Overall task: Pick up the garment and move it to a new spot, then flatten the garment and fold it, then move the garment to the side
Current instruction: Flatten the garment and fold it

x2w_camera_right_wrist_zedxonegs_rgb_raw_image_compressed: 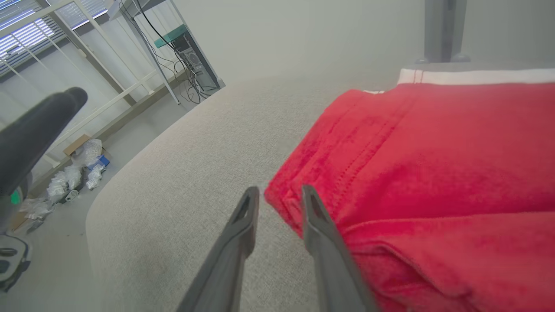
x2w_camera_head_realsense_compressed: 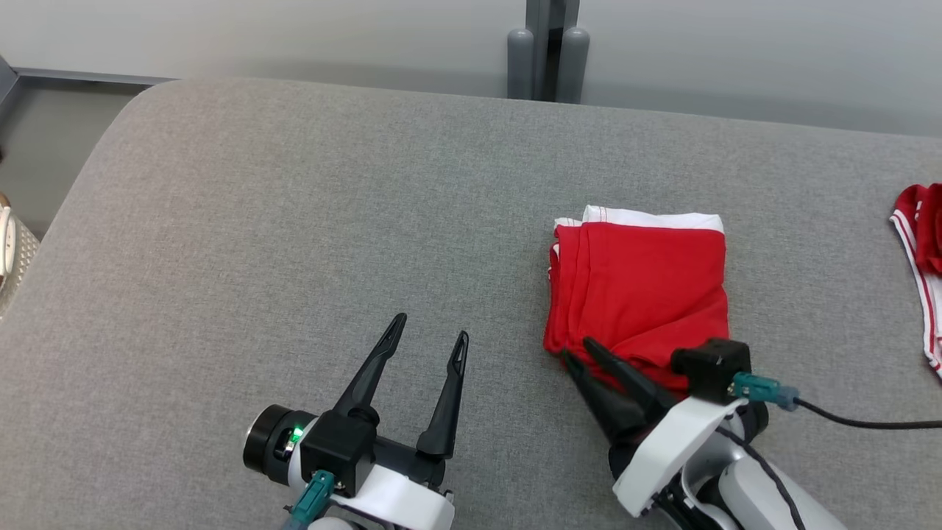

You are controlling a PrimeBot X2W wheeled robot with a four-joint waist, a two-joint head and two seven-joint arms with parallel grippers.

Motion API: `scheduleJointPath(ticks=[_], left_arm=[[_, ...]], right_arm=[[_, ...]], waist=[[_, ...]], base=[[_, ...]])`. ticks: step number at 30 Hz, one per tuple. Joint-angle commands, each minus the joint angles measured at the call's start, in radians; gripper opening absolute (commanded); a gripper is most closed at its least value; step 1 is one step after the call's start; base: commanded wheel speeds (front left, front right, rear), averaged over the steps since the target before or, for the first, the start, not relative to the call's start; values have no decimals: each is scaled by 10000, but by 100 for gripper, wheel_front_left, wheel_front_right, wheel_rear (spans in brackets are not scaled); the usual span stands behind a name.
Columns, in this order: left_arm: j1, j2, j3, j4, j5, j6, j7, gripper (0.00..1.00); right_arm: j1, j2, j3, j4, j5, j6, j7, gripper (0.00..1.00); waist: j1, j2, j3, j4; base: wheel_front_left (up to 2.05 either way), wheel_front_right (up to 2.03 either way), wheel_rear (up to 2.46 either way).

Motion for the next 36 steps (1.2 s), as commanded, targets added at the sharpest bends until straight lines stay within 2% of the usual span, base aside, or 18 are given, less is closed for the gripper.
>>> scheduleJointPath(ticks=[1, 7, 13, 17, 21, 25, 30, 36], left_arm=[[-19, 38, 57, 35, -63, 31, -42, 100], [152, 37, 196, 110, -60, 75, -42, 100], [329, 41, 498, 45, -219, 196, -42, 100], [480, 36, 834, -92, -498, 344, -42, 100], [686, 40, 1157, -176, -569, 583, -42, 100], [874, 38, 1357, -236, -653, 632, -42, 100], [1116, 41, 1645, -413, -382, 500, -42, 100], [1566, 41, 1918, -418, -7, 255, -42, 100]], right_arm=[[121, -36, 6, -57, 155, 1, -118, 100], [168, -262, -393, -345, 270, 1, -1054, 100], [323, -319, -1974, 24, -390, 1, -1932, 100], [549, -311, -3063, 311, -1535, 1, -2066, 100], [1052, -74, -4169, -152, -3126, 1, -2070, 100], [1830, 347, -4936, -741, -4156, 0, -2066, 100], [2777, 698, -5212, -1449, -4658, 1, -2068, 100], [3640, 963, -5185, -1825, -4403, 1, -2069, 100]], waist=[[0, -1, -73, -70], [0, -1, -292, -363], [0, -1, -555, -829], [0, -1, -733, -1179], [0, -1, -880, -1499], [0, -1, -1014, -1710], [0, -1, -1154, -1878], [0, -1, -1462, -1954]], base=[[0, 0, 0], [0, 0, 0], [0, 0, 0], [0, 0, 0], [0, 0, 0], [0, 0, 0], [0, 0, 0], [0, 0, 0]])
